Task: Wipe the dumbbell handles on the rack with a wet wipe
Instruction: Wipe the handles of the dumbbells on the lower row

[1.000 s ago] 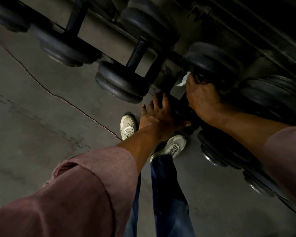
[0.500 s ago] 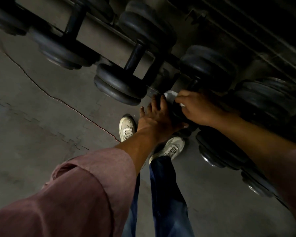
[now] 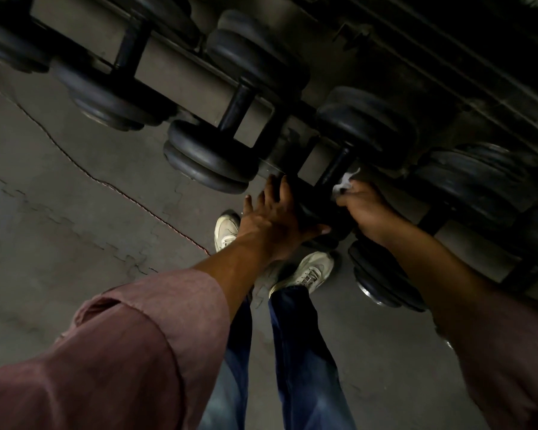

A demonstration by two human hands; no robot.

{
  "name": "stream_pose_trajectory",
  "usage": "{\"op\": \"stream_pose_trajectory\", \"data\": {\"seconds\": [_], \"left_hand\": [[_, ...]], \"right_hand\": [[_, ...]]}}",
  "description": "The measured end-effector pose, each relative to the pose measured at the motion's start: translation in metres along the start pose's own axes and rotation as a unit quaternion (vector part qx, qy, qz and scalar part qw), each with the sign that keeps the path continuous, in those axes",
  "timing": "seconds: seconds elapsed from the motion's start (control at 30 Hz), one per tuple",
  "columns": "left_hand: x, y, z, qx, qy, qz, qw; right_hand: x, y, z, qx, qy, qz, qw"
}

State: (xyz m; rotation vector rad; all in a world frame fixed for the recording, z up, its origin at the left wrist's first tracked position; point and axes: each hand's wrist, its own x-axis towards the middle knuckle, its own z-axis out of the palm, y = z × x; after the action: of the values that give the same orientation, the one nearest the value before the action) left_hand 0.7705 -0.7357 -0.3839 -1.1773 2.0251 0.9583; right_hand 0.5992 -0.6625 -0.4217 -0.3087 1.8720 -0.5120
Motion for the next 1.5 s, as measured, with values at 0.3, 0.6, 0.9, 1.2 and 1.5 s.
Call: {"op": "stream_pose_trajectory", "data": {"seconds": [0.3,0.6,0.9,1.2,1.5], "left_hand": [[0.000,-0.001,0.004,0.037,0.025,0.008,0.999],[0.002,-0.004,0.009,0.024,0.051,0.014,0.998],[0.000,-0.001,0.010,0.011,0.052,0.010,0.999],[0.001,-0.001,0.010,0.022,0.057,0.010,0.998],[-0.022,0.007,0.014,0.063,0.051,0.016,0.997]], "right_hand": [[0.021,-0.010,0.001,0.427,0.018,0.056,0.902],[0.015,0.014,0.002,0.103,-0.079,0.010,0.991],[0.001,-0.004,0.004,-0.067,0.044,-0.017,0.997],[-0.030,-0.013,-0.002,0.119,0.002,-0.007,0.993],[-0.081,0.020,-0.024,0.289,0.061,-0.004,0.955]]}}
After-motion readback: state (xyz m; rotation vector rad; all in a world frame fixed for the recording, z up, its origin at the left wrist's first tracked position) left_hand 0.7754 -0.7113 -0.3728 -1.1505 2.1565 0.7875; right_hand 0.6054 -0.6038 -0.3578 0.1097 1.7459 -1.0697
